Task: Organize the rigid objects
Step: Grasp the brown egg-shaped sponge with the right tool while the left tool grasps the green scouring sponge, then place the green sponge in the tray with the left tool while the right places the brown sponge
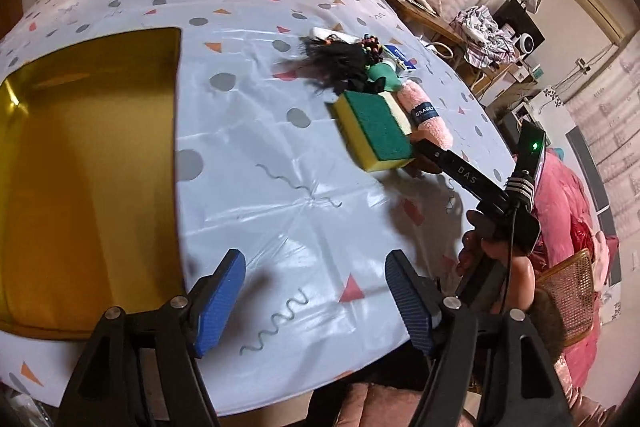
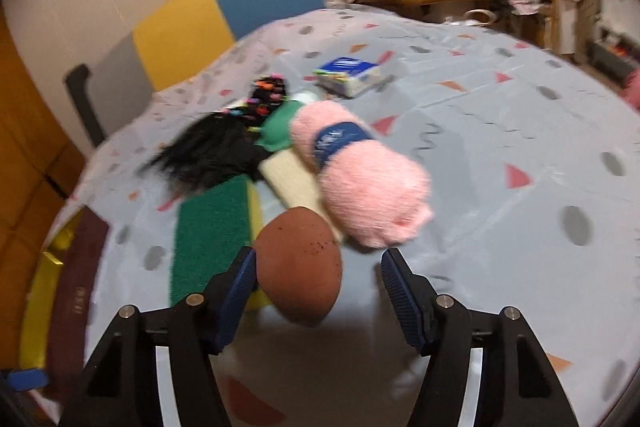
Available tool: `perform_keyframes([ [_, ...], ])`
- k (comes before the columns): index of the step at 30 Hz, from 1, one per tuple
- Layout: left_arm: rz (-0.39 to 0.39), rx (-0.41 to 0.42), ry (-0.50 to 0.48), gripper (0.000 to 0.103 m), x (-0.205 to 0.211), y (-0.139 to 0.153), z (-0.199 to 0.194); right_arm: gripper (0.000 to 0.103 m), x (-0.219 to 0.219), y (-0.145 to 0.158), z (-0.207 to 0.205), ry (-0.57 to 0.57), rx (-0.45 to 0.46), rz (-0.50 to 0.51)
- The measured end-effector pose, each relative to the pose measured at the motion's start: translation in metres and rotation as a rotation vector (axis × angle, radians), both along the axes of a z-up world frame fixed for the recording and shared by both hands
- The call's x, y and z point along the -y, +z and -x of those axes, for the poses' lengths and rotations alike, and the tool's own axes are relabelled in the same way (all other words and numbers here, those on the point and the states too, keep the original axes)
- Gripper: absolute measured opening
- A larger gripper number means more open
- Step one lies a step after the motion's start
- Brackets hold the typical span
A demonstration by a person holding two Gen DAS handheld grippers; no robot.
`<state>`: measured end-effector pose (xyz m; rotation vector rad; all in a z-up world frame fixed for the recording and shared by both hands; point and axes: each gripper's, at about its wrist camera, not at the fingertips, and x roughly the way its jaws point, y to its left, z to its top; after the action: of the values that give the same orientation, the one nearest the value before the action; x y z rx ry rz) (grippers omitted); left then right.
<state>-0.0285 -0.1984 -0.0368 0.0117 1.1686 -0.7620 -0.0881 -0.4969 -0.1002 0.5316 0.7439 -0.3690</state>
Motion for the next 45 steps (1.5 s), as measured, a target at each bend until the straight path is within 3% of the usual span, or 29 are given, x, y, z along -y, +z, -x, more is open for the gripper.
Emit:
perform_keyframes([
  [3,0.000,-0.008,-0.003,0.076,0.013,-0.002,-0.007,0.063,-0.001,-0.010,-0.004,0.005,0.018,-0.037],
  [4,-0.003,-0.008,-0.004,0.077,0.018,-0.003,-0.010,0.054,0.000,-0.011,-0.003,0.002,0.039,-0.049],
  [6,-0.016,0.004,-0.001,0.078,0.030,-0.004,-0.016,0.047,0.001,-0.015,0.002,-0.016,0.077,-0.072],
  [9,-0.020,0.026,0.007,0.083,0.049,-0.005,-0.026,0.045,-0.001,-0.018,0.008,-0.030,0.123,-0.093],
  [12,0.028,0.017,0.003,0.086,0.071,-0.008,-0.039,0.043,0.001,-0.018,0.014,-0.048,0.157,-0.097],
  [14,0.067,0.019,0.005,0.098,0.084,-0.009,-0.046,0.043,0.002,-0.018,0.022,-0.080,0.199,-0.097],
  [16,0.074,0.008,0.004,0.103,0.101,-0.013,-0.056,0.043,0.003,-0.017,0.031,-0.113,0.241,-0.105],
  [20,0.033,-0.022,-0.005,0.103,0.139,-0.030,-0.069,0.043,0.003,-0.021,0.041,-0.185,0.262,-0.110],
  [26,-0.030,0.039,-0.043,0.103,0.193,-0.040,-0.080,0.043,0.008,-0.024,0.051,-0.242,0.297,-0.117],
  [30,-0.150,0.112,-0.098,0.103,0.221,-0.051,-0.079,0.043,0.009,-0.024,0.051,-0.246,0.301,-0.116],
  [32,-0.196,0.120,-0.100,0.102,0.225,-0.062,-0.080,0.043,0.009,-0.025,0.052,-0.247,0.303,-0.117],
  [34,-0.192,0.085,-0.101,0.103,0.222,-0.073,-0.083,0.043,0.009,-0.025,0.051,-0.247,0.301,-0.116],
  [36,-0.152,0.116,-0.119,0.099,0.214,-0.072,-0.080,0.043,0.008,-0.026,0.051,-0.247,0.298,-0.115],
  [39,-0.094,0.113,-0.134,0.083,0.199,-0.070,-0.078,0.043,0.008,-0.026,0.051,-0.248,0.294,-0.112],
  [45,-0.058,0.105,-0.101,0.078,0.163,-0.066,-0.076,0.043,0.008,-0.026,0.050,-0.248,0.285,-0.106],
])
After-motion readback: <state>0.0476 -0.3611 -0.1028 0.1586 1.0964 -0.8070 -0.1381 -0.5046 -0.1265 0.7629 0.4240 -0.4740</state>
